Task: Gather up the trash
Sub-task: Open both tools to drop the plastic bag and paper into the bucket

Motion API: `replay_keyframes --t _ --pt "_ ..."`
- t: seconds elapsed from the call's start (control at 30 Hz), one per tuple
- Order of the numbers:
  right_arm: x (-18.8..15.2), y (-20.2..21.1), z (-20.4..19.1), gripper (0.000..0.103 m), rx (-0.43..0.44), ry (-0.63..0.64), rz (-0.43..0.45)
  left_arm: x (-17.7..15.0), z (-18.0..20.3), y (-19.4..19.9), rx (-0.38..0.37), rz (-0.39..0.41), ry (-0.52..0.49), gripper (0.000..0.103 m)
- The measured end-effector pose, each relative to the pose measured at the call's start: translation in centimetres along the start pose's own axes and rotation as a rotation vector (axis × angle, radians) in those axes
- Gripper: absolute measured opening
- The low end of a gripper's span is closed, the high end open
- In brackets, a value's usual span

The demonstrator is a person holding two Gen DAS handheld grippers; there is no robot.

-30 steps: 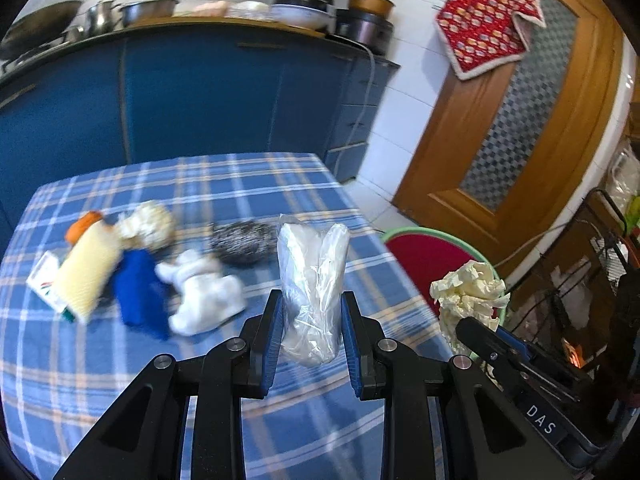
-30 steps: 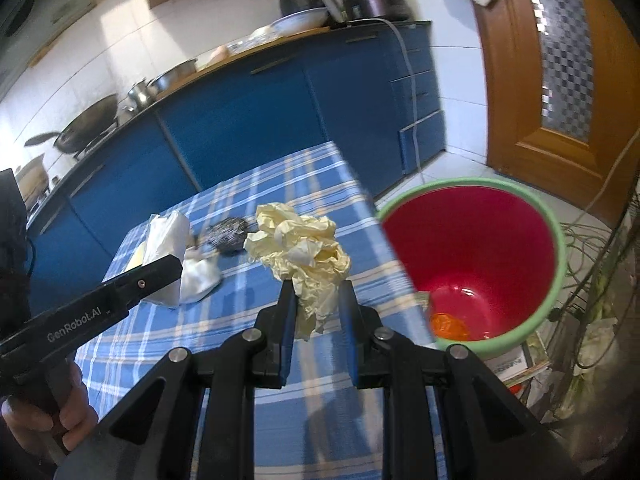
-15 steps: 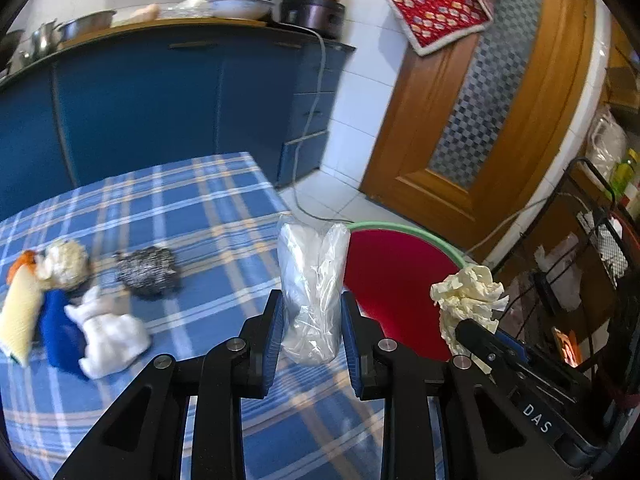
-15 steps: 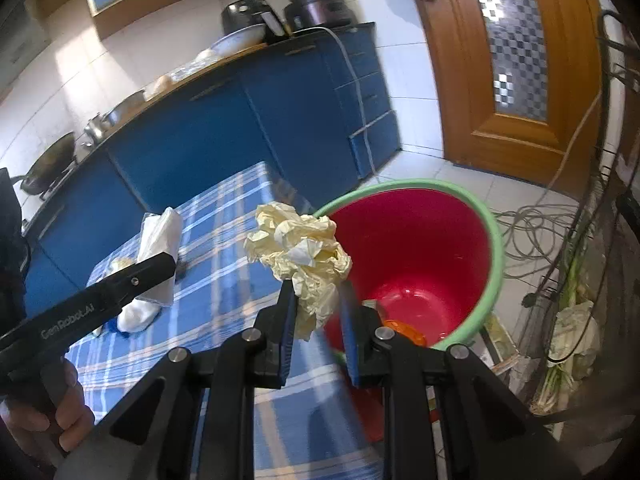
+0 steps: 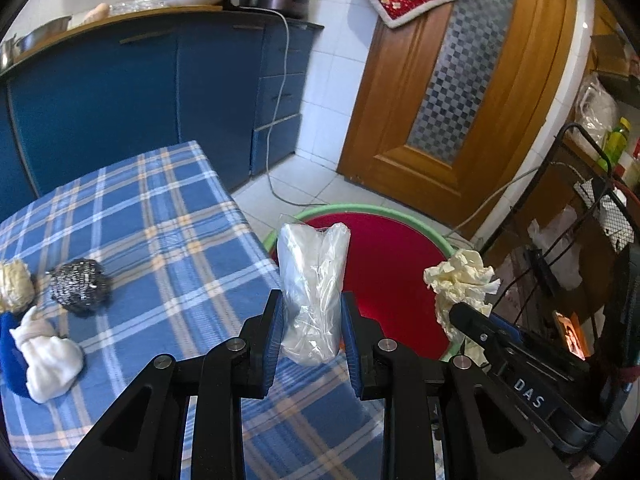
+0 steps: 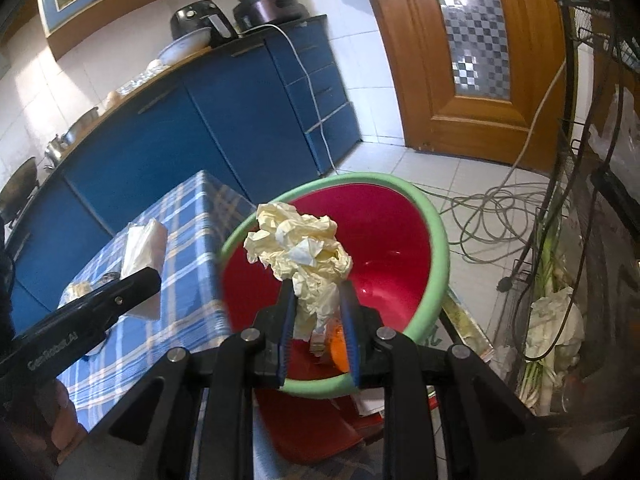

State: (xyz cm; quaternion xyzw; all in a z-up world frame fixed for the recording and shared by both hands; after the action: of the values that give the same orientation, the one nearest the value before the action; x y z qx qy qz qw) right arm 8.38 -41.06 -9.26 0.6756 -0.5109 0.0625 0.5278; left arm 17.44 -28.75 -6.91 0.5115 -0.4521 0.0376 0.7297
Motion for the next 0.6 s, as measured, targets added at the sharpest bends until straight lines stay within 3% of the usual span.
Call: replay_keyframes --t 0.17,0.3,0.6 --pt "0.0 -1.3 1.0 0.029 -0.016 -0.020 -0.020 -0.1 0.4 -1.0 -0.006 -0.014 -0.005 0.028" --pt "0.0 -1.9 1.3 0.043 -0.008 -0.034 -0.030 -0.1 0.4 -1.5 -0.009 -0.023 -0.003 0.028" --pt "0.6 -1.4 2.1 0.044 -0.010 -0.071 -0.010 -0.1 1.0 -2.7 -0.020 -0.034 -0.018 0.029"
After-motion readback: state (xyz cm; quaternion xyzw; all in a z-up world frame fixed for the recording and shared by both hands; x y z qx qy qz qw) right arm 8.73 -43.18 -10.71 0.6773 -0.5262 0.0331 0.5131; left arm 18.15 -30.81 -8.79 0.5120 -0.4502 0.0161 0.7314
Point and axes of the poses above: each gripper's, at about its wrist camera, not at the fingertips, and y roughly against the way its jaws point, z to its right, x to its top, the point moved 10 cm from there along -y, roughly the way its jaws point, and after that the axes turned 10 degrees about -y, right-handed, at the moved point
